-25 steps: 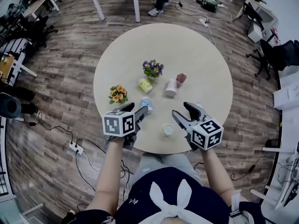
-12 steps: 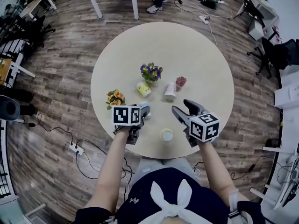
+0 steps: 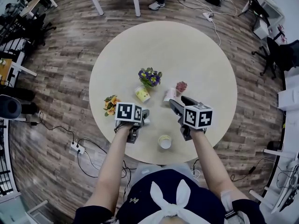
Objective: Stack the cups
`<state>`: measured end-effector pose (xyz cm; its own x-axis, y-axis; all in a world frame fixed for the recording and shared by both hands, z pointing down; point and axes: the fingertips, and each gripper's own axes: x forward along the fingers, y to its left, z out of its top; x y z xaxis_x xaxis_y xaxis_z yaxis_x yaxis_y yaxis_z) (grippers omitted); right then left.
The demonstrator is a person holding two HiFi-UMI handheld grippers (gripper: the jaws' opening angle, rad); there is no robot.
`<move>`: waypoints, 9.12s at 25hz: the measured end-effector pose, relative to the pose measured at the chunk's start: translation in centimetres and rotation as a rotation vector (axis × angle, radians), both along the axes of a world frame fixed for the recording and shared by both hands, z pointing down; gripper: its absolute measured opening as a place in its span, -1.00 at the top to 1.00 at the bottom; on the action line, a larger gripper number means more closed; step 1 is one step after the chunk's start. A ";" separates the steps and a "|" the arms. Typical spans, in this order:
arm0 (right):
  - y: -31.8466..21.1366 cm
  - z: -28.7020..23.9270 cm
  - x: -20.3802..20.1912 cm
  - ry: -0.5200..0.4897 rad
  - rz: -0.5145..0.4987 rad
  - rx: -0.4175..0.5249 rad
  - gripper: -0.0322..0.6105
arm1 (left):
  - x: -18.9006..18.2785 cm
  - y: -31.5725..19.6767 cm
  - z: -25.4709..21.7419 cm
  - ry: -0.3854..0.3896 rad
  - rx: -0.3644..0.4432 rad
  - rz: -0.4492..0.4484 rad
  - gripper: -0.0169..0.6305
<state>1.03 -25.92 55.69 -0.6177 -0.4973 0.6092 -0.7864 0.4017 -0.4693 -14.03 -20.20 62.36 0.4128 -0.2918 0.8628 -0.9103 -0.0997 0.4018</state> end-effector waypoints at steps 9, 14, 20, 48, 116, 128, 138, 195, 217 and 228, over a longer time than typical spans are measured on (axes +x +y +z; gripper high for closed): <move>-3.6 6.3 -0.1 0.048 0.056 -0.153 -0.08 | -0.4 -0.1 3.5 -0.050 -0.084 0.008 0.12; -5.0 8.9 -0.1 0.044 0.094 -0.272 -0.08 | -0.7 -0.1 4.5 -0.070 -0.122 0.022 0.12; -5.4 11.8 -0.5 0.017 0.124 -0.398 -0.06 | -1.1 0.1 5.4 -0.092 -0.158 0.031 0.14; -5.1 9.0 0.1 0.106 0.113 -0.247 0.11 | -0.8 -0.3 4.3 -0.086 -0.073 -0.005 0.33; 16.1 9.2 6.2 0.232 -0.111 0.262 0.12 | 4.8 10.8 0.5 -0.248 0.327 0.122 0.60; 16.5 3.3 3.5 0.179 -0.192 0.433 0.13 | 14.8 11.6 -4.7 0.490 0.166 0.137 0.13; 17.5 2.0 1.8 0.158 -0.284 0.499 0.13 | 15.5 11.2 -3.6 0.589 0.043 0.106 0.10; 15.7 9.8 4.5 0.320 -0.243 0.196 -0.07 | 5.5 9.1 2.4 -0.192 0.244 0.324 0.06; 18.2 9.9 6.2 0.392 -0.217 0.211 0.16 | 4.3 13.2 2.1 -0.251 0.303 0.364 0.19; 19.9 10.1 6.0 0.383 -0.225 0.188 0.16 | 5.3 15.6 3.3 -0.254 0.283 0.397 0.19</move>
<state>6.98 -6.05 65.77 -0.4713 -0.5006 0.7261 -0.7725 0.6316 -0.0660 -8.74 -4.61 65.63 0.3270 -0.3908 0.8604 -0.8454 -0.5278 0.0816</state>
